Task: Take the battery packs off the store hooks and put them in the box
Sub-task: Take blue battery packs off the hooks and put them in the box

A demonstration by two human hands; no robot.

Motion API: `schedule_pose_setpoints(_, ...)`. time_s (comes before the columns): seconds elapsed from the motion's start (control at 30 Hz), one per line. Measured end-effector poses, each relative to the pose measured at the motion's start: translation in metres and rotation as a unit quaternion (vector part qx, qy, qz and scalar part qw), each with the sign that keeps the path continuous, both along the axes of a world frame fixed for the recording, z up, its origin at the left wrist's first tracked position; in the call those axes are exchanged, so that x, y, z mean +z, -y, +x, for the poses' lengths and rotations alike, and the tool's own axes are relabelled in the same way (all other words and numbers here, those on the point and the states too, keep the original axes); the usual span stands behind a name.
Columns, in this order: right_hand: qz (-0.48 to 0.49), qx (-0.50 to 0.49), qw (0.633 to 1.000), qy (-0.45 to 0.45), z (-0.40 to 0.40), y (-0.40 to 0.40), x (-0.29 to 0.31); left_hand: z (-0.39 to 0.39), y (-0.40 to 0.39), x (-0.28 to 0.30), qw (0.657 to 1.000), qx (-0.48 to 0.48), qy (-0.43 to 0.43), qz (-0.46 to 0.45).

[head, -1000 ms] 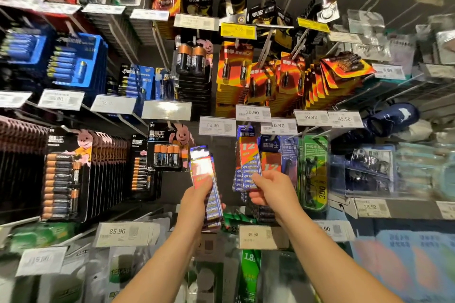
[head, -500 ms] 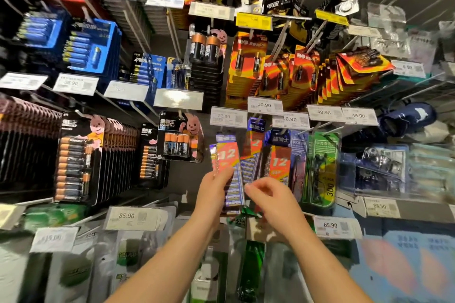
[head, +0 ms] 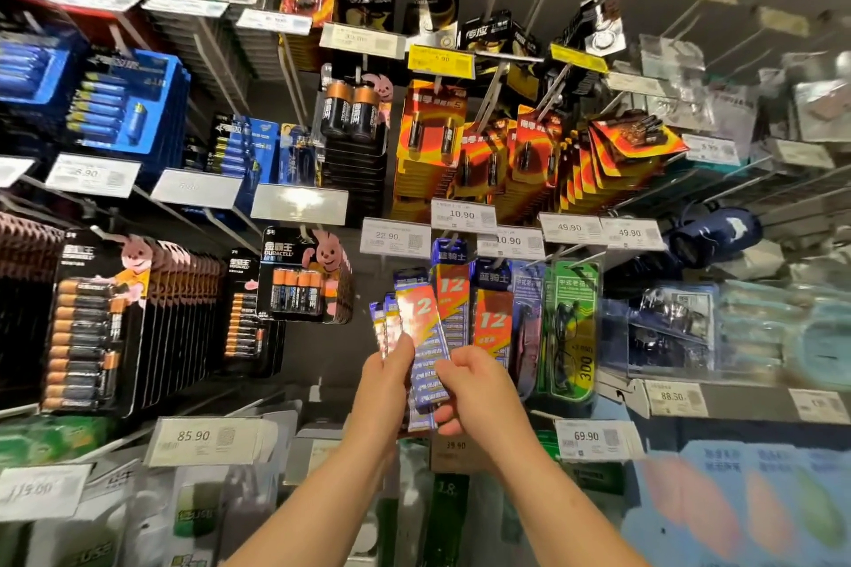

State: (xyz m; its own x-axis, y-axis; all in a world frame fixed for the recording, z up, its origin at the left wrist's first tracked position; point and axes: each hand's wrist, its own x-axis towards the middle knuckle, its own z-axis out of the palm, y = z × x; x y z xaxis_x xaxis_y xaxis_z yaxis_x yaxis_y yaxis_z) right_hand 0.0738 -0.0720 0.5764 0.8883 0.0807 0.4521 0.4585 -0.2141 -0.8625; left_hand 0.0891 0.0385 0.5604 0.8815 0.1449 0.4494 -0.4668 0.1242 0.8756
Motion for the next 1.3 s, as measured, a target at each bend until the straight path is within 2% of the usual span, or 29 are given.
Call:
schedule_pose_setpoints(0.13,0.053,-0.005,0.998,0.013,0.002,0.006,0.008,0.003,-0.003,-0.003,0.999,0.039,0.006,0.021)
schedule_pose_setpoints(0.43,0.063,-0.056,0.995,0.045,0.022,0.023,0.023,0.002,-0.015,0.006,0.998,0.062,0.021,0.016)
schedule_pose_setpoints(0.67,0.09,-0.039,0.995,-0.007,0.031,0.02,0.023,-0.009,-0.01,0.006,0.996,-0.004,0.012,-0.086)
schedule_pose_setpoints(0.83,0.032,-0.063,0.997,-0.007,0.029,0.023,0.015,-0.016,-0.01,0.01,0.993,-0.014,-0.006,-0.115)
schedule_pose_setpoints(0.93,0.013,-0.075,0.997,-0.016,0.021,0.027,0.006,-0.015,-0.012,0.011,0.996,0.018,0.025,-0.078)
schedule_pose_setpoints(1.03,0.007,-0.022,0.999,-0.031,0.006,0.026,-0.005,-0.011,-0.013,0.01,0.997,0.036,0.043,-0.045)
schedule_pose_setpoints(1.17,-0.097,0.022,0.995,0.007,-0.008,0.014,-0.012,-0.01,-0.006,0.008,0.997,0.057,0.033,-0.032)
schedule_pose_setpoints(1.3,-0.047,0.024,0.999,-0.001,-0.005,0.015,-0.012,-0.01,0.006,0.005,0.996,0.073,0.026,-0.046)
